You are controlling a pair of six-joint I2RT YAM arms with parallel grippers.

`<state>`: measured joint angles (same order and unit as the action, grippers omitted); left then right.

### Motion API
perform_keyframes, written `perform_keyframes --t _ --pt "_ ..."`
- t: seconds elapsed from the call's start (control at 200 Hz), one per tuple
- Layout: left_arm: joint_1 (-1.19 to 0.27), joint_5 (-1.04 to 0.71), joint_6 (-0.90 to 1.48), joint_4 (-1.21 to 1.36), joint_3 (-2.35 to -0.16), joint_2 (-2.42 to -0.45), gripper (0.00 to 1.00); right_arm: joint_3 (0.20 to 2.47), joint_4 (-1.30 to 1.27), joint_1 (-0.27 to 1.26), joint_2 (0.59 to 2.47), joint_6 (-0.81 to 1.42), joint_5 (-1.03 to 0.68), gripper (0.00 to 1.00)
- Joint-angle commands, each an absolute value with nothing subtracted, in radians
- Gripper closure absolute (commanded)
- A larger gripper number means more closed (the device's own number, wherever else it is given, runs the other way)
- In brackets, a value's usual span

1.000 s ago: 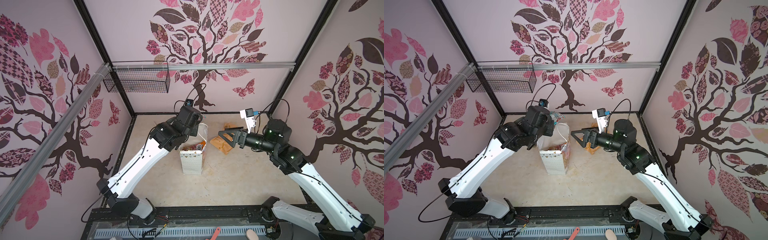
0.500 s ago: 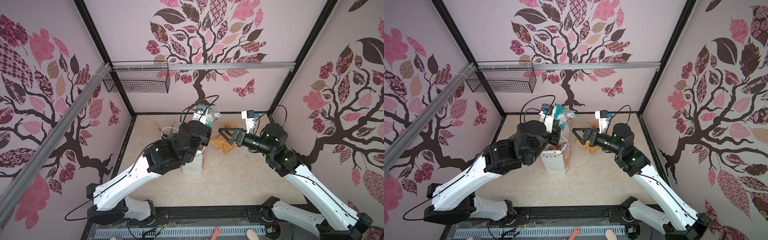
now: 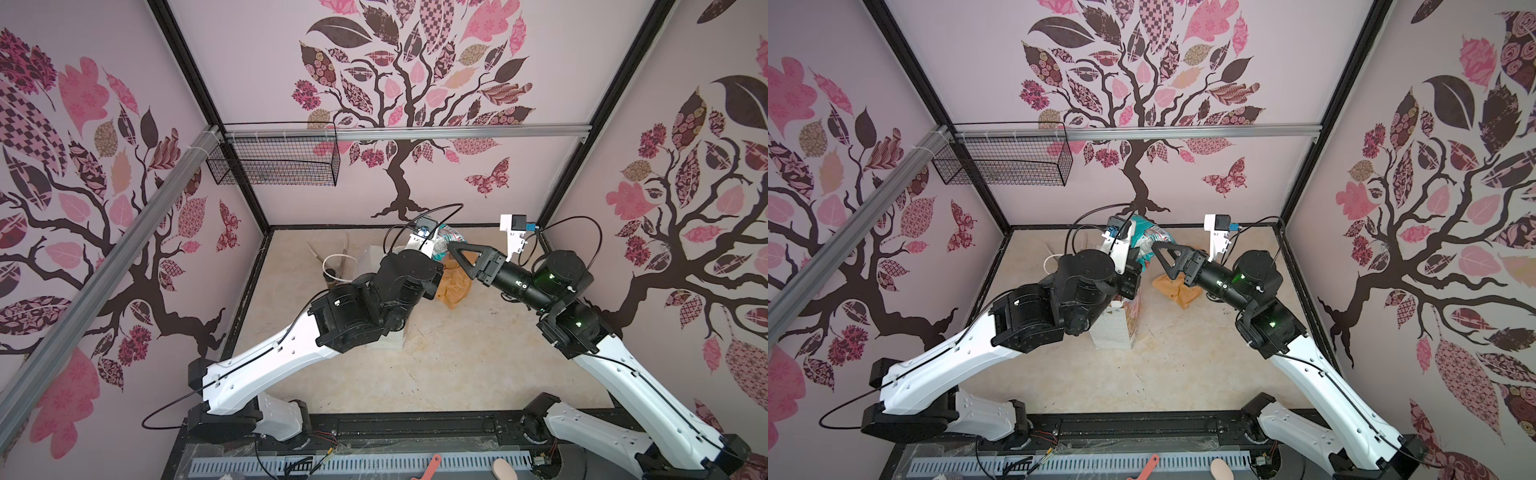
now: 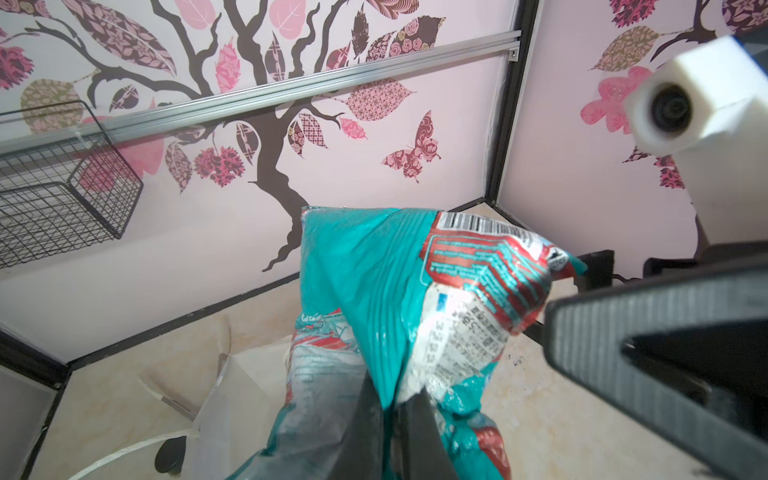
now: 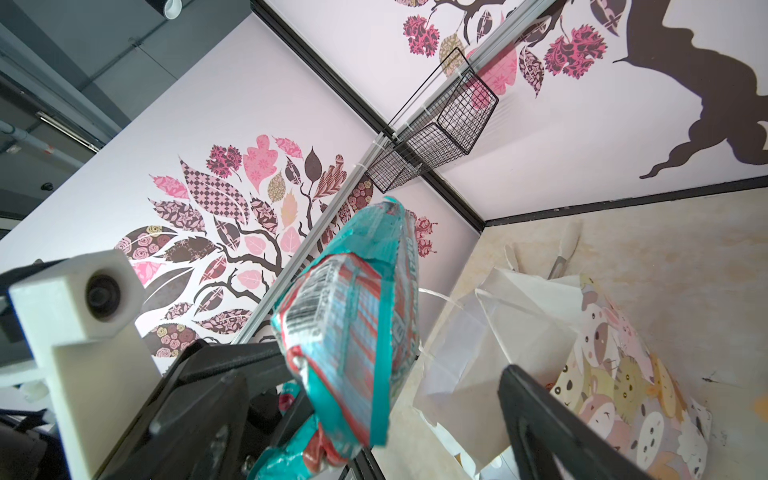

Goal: Take the snacks out of the paper bag
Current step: 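Grasp the raised teal pack with the right gripper from the left gripper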

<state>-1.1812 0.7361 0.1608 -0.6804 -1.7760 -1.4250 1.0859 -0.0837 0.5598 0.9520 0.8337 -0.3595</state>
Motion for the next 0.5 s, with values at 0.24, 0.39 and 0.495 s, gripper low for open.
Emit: perform_keyframes --t 0.24,0.39,0.495 --pt "-1.194 0.712 0.188 -0.636 -1.758 -1.458 1.00 1.097 -0.187 0.564 0.992 0.889 -0.371 0.31" --pt "-1.196 0.707 0.181 -0.634 -1.756 -1.464 1.00 1.090 -0.189 0.563 0.991 0.881 -0.370 0.43" --pt "-1.195 0.701 0.175 -0.614 -1.734 -1.453 1.00 1.087 -0.191 0.564 0.993 0.882 -0.367 0.53"
